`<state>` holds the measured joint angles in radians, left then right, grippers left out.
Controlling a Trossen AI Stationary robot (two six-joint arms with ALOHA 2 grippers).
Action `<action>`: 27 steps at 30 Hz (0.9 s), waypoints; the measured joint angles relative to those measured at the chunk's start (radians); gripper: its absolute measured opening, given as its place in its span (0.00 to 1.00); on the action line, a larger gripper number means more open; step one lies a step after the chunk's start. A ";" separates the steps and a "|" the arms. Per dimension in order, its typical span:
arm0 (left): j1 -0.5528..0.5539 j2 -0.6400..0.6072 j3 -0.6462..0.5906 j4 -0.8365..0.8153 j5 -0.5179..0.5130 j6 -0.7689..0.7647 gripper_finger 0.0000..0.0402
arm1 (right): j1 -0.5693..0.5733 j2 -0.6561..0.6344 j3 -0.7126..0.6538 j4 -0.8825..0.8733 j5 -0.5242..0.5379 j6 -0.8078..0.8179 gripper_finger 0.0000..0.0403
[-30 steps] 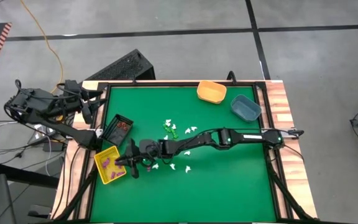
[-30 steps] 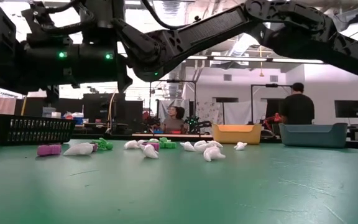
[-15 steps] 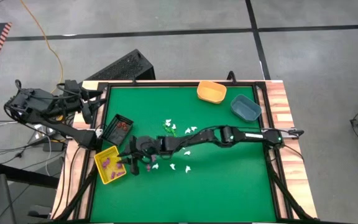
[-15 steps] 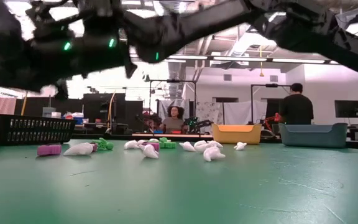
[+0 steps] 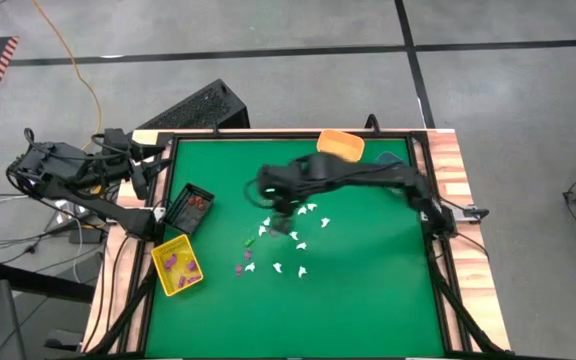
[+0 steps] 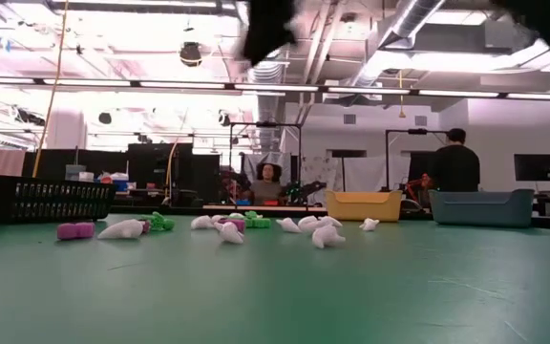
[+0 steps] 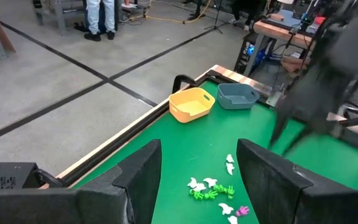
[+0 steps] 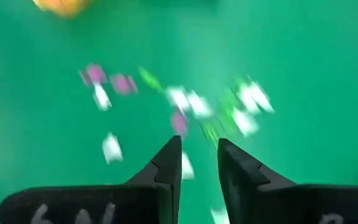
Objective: Sort Halloween decoration
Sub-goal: Put the pink skeleton toy into the yellow bin
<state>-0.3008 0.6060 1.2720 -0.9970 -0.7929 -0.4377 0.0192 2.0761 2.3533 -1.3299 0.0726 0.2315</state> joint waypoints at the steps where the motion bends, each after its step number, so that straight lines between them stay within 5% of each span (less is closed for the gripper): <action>1: 0.000 0.000 0.000 0.000 0.000 0.000 0.50 | 0.013 -0.037 -0.005 -0.080 0.038 0.022 0.24; 6: 0.000 0.000 0.000 0.000 0.010 0.000 0.50 | 0.133 -0.204 -0.143 -0.236 0.232 0.146 0.24; 12: 0.000 0.000 0.000 0.000 0.026 0.000 0.50 | 0.269 -0.448 -0.529 -0.187 0.285 0.403 0.24; 20: 0.000 0.000 0.000 0.000 0.025 -0.013 0.50 | 0.340 -0.534 -1.031 0.465 0.372 0.500 0.24; 27: 0.000 0.000 0.000 0.000 0.022 -0.015 0.50 | 0.292 -0.412 -1.225 0.989 0.368 0.375 0.24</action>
<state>-0.3008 0.6060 1.2720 -0.9970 -0.7708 -0.4530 0.3113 1.6645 1.1283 -0.3410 0.4409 0.6067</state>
